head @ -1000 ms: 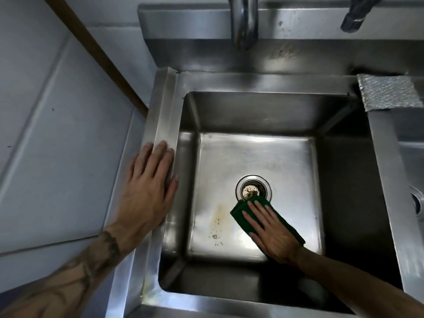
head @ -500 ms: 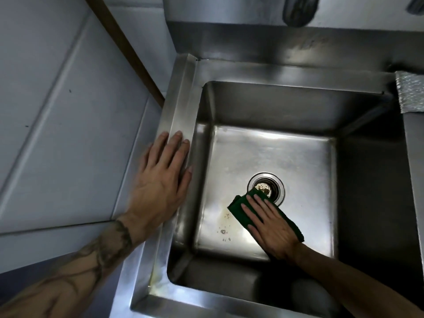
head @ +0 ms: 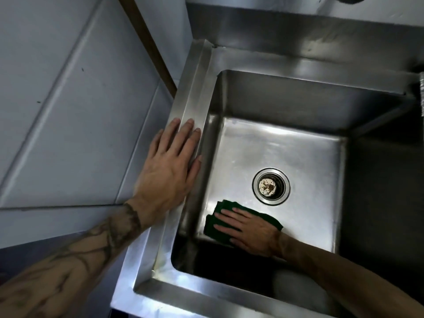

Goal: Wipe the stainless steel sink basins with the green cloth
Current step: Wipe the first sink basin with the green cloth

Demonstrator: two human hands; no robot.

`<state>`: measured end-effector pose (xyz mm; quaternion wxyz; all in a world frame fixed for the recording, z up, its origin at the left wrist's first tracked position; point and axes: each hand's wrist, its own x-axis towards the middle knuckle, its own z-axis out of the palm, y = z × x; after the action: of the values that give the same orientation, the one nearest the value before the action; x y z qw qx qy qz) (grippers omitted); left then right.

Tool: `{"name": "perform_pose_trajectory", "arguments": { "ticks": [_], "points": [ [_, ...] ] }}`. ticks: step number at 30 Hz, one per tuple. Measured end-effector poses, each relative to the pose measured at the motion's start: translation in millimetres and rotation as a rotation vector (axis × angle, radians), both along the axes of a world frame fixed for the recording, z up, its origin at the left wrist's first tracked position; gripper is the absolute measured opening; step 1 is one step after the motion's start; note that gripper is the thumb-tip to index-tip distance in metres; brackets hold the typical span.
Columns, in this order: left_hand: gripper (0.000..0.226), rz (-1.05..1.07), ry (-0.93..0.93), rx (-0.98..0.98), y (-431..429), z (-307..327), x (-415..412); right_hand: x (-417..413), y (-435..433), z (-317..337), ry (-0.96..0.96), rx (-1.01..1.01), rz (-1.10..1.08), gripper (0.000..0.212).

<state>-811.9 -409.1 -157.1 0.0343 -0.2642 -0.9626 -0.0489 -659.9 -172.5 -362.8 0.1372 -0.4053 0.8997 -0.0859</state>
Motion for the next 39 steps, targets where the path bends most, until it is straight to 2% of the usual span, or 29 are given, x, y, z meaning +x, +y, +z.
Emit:
{"name": "perform_pose_trajectory", "arguments": {
  "ticks": [8,17,20,22,27,31,33,37,39],
  "points": [
    [0.060,-0.009,-0.037,0.013,-3.2,-0.6,-0.2,-9.7,-33.5,4.8,-0.014,0.000,0.047,0.058],
    [0.059,-0.030,0.001,0.014,-1.0,3.0,1.4,65.4,122.0,18.5,-0.006,0.127,-0.169,0.062],
    [0.060,-0.047,0.019,0.014,-0.8,2.6,2.7,72.5,144.0,18.6,0.000,0.171,-0.262,0.064],
    [0.060,-0.058,0.020,0.023,-0.3,2.3,2.4,72.8,141.6,14.8,-0.017,0.179,-0.386,0.066],
    [0.062,-0.055,0.012,0.029,0.7,2.6,0.8,39.9,145.7,17.5,0.036,0.133,-0.911,0.064],
    [0.060,-0.047,0.012,0.045,1.1,1.4,0.1,16.6,138.8,18.9,0.031,0.120,-1.190,0.062],
    [0.060,-0.051,0.014,0.042,1.6,1.6,-0.2,10.4,135.0,19.4,0.035,0.112,-1.265,0.062],
    [0.060,-0.054,0.011,0.038,1.5,1.2,-0.9,21.3,129.9,24.2,0.042,0.111,-1.254,0.064],
    [0.059,-0.046,0.001,0.042,1.5,1.6,-0.7,26.1,126.5,30.2,0.030,0.053,-1.359,0.065]
  ]
}}
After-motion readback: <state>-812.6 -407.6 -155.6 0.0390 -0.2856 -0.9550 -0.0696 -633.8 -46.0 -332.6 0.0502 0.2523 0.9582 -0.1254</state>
